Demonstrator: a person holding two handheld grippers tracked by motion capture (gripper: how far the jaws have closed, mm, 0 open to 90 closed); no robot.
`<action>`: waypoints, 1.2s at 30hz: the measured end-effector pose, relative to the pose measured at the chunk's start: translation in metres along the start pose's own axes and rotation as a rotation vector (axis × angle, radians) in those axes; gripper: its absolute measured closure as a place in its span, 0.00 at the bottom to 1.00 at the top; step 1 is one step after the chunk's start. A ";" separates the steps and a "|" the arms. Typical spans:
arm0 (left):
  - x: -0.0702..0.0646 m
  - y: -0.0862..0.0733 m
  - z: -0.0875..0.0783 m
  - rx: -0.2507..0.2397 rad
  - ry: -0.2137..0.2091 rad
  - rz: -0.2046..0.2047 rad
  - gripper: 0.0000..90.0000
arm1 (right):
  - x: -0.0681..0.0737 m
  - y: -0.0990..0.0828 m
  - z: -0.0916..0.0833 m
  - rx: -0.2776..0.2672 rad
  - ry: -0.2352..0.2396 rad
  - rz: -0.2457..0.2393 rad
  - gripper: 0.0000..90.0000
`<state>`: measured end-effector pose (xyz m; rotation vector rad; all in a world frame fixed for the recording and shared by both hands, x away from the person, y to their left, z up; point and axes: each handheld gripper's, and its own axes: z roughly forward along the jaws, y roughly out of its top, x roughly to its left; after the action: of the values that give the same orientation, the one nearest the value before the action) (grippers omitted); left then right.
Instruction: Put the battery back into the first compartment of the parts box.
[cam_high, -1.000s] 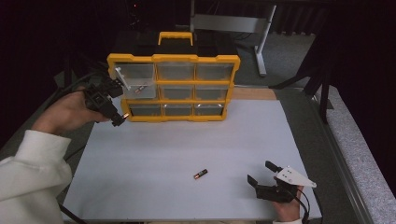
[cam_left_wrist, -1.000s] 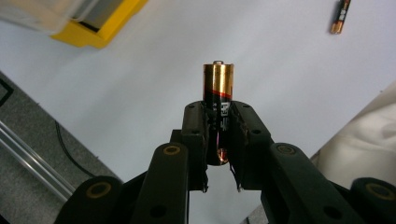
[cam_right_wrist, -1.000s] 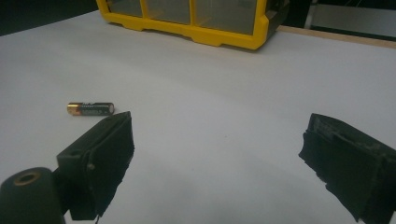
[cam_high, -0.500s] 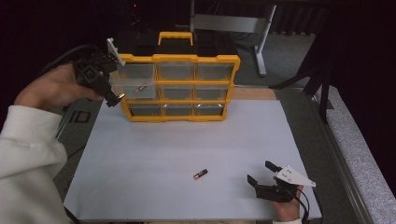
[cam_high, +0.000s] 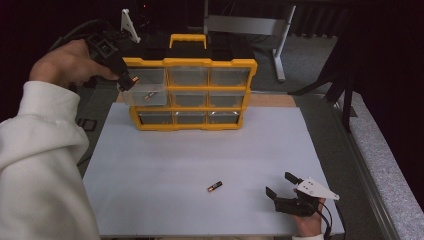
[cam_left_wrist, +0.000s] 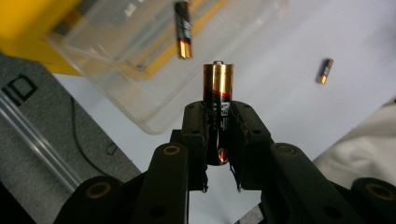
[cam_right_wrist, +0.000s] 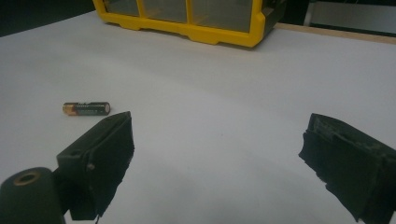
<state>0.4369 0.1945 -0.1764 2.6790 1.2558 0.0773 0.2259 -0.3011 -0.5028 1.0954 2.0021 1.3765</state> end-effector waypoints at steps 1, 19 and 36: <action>0.002 0.002 0.000 -0.014 -0.006 -0.008 0.86 | 0.000 0.000 0.000 0.001 0.001 0.001 0.10; 0.001 0.020 0.020 -0.111 0.058 -0.113 0.02 | -0.001 0.000 -0.002 -0.001 -0.003 0.000 0.10; -0.021 -0.011 0.030 -0.039 0.096 -0.008 0.01 | 0.000 0.000 -0.001 0.001 -0.008 -0.003 0.10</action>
<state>0.4188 0.1814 -0.2075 2.6652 1.2785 0.2300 0.2250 -0.3013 -0.5020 1.0956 1.9984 1.3677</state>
